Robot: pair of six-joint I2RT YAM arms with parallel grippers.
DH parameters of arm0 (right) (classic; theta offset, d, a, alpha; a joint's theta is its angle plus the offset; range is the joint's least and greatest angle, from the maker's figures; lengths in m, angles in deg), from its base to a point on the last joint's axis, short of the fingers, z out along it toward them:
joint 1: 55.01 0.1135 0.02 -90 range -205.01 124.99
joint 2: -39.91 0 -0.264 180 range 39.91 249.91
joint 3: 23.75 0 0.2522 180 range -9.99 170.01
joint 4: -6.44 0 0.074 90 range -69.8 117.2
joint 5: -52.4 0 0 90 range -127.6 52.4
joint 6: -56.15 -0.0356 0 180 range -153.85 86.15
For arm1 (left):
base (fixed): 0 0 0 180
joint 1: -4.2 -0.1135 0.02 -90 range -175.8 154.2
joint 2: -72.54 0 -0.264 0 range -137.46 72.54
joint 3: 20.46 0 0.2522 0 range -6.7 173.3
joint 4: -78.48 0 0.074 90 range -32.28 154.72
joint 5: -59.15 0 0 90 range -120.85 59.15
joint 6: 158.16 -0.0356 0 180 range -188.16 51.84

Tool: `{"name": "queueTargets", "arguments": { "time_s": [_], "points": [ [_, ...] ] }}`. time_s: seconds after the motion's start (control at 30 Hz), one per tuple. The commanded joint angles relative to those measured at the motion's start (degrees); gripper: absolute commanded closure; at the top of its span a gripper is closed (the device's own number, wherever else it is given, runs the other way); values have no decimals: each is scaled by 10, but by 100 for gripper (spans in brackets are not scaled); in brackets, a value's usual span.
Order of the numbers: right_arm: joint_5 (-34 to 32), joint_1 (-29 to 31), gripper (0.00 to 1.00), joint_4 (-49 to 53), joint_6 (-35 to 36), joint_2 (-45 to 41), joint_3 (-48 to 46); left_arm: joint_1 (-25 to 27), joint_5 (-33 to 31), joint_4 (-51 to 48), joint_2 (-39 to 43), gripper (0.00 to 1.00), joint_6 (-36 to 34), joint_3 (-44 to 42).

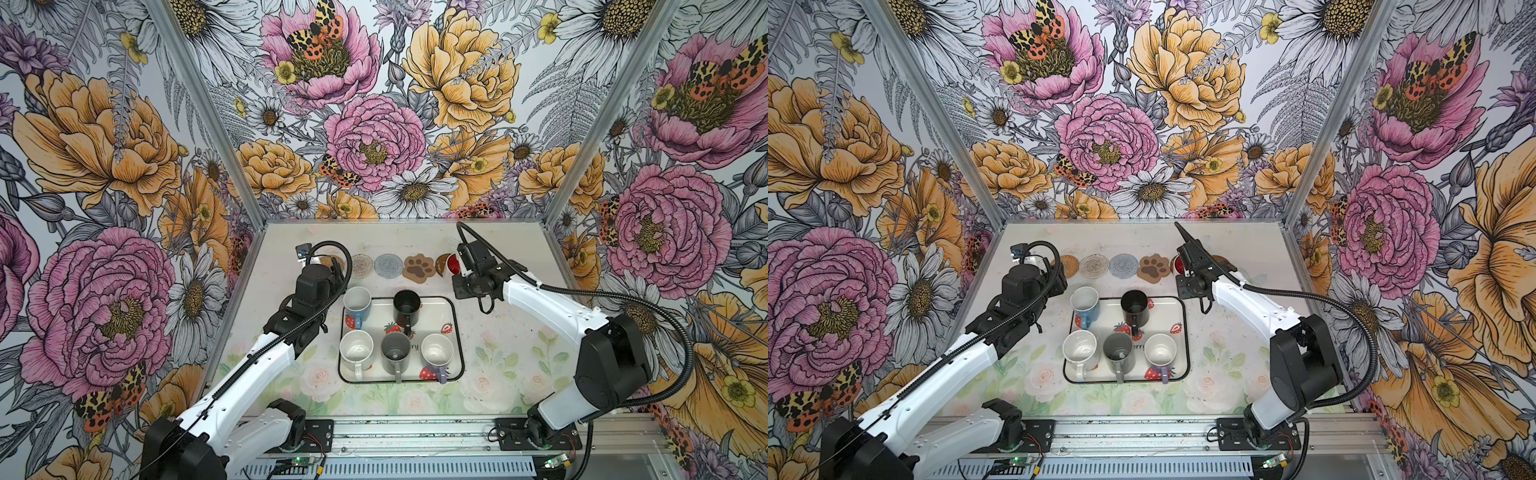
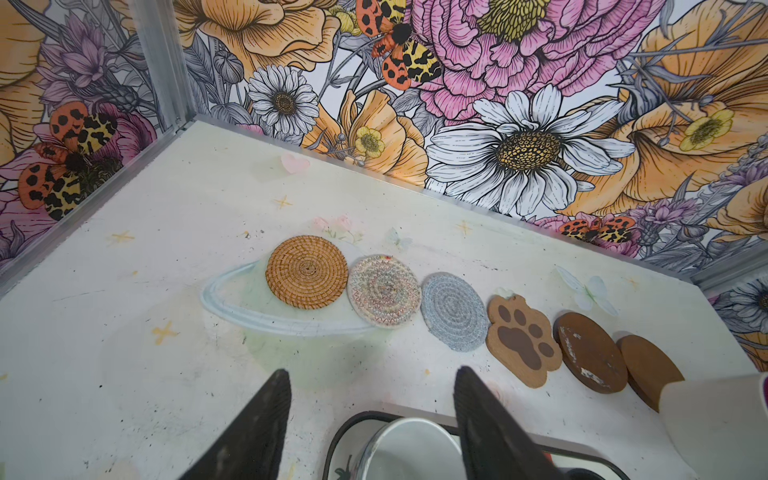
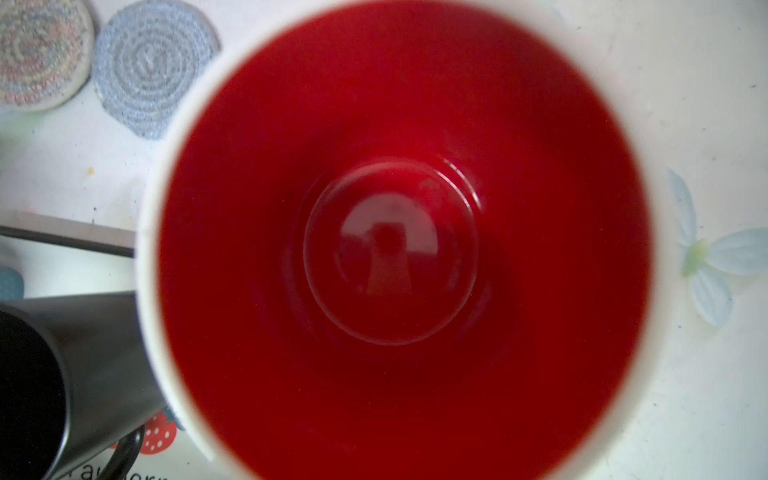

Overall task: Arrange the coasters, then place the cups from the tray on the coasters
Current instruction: 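Lift the red-inside mug with the right gripper toward the plain wooden disc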

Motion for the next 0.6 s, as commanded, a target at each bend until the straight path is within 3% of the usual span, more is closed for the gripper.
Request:
{"name": "queueTargets", "arguments": {
  "time_s": [0.0, 0.57],
  "points": [
    [12, -24, 100, -19, 17, 7, 45, -9, 16, 11, 16, 36, 3, -12],
    [54, -144, 100, -11, 29, 118, 158, -36, 30, 11, 34, 35, 10, -28]
  ]
}}
